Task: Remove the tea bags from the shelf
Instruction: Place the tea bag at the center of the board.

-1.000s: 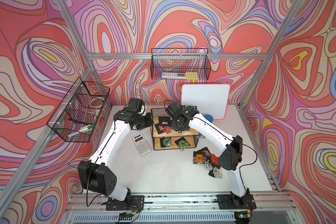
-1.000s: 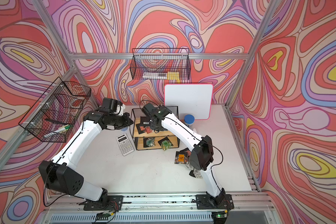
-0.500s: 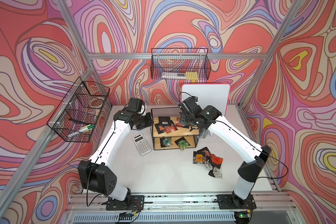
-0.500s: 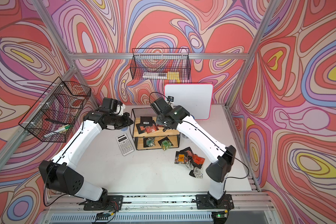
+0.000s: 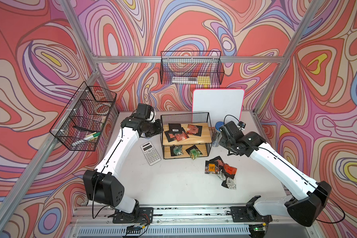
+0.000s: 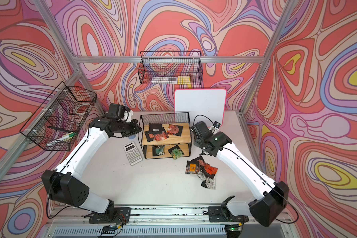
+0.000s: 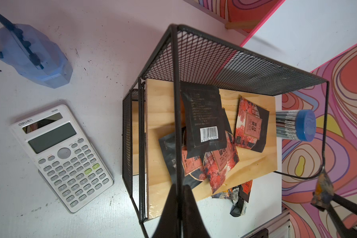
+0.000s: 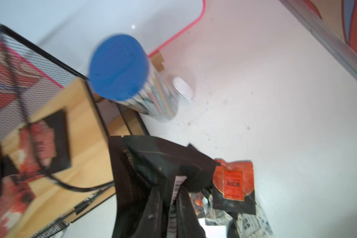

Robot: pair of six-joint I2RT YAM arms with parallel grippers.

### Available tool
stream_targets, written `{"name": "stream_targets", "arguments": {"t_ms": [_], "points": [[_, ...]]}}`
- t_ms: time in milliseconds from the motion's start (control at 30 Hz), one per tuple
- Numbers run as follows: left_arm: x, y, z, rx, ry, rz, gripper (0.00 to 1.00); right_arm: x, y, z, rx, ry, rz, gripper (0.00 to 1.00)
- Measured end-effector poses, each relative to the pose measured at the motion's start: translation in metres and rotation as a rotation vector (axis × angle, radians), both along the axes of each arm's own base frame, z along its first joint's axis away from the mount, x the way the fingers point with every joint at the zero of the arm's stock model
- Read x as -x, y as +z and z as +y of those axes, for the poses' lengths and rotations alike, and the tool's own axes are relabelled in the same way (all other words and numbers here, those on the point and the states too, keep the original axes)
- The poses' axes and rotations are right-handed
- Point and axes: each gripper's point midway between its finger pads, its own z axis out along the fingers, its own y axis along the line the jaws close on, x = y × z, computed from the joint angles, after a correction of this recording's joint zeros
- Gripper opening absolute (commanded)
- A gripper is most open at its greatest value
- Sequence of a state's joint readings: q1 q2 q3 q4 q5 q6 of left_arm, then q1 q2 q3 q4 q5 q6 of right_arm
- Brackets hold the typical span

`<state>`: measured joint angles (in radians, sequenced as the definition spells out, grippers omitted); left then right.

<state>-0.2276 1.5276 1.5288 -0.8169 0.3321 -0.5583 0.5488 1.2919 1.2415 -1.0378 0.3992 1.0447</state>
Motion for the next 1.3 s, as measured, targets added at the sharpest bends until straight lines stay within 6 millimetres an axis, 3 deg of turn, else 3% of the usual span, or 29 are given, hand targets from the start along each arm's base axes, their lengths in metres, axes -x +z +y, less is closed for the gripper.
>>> {"name": "stream_targets", "arguments": {"t_ms": [267, 400, 533, 733, 967, 1133, 1300], "points": [[0.000, 0.000, 0.000, 0.001, 0.000, 0.000, 0.00, 0.036, -0.108, 0.000, -0.121, -0.025, 0.226, 0.10], [0.000, 0.000, 0.000, 0.001, -0.001, 0.000, 0.00, 0.039, -0.131, 0.004, -0.146, -0.020, 0.275, 0.16], [0.000, 0.000, 0.000, 0.001, -0.001, 0.000, 0.00, 0.032, -0.135, 0.011, -0.182, -0.009, 0.265, 0.26], [0.000, 0.000, 0.000, 0.001, -0.001, 0.000, 0.00, 0.031, -0.146, 0.014, -0.190, -0.007, 0.297, 0.31], [0.000, 0.000, 0.000, 0.001, -0.001, 0.000, 0.00, 0.033, -0.143, 0.011, -0.174, -0.013, 0.309, 0.35], [0.000, 0.000, 0.000, 0.001, -0.001, 0.000, 0.00, 0.024, -0.121, 0.006, -0.142, -0.018, 0.262, 0.38], [0.000, 0.000, 0.000, 0.002, -0.001, 0.000, 0.00, 0.000, -0.068, 0.004, -0.099, 0.003, 0.143, 0.41]]}}
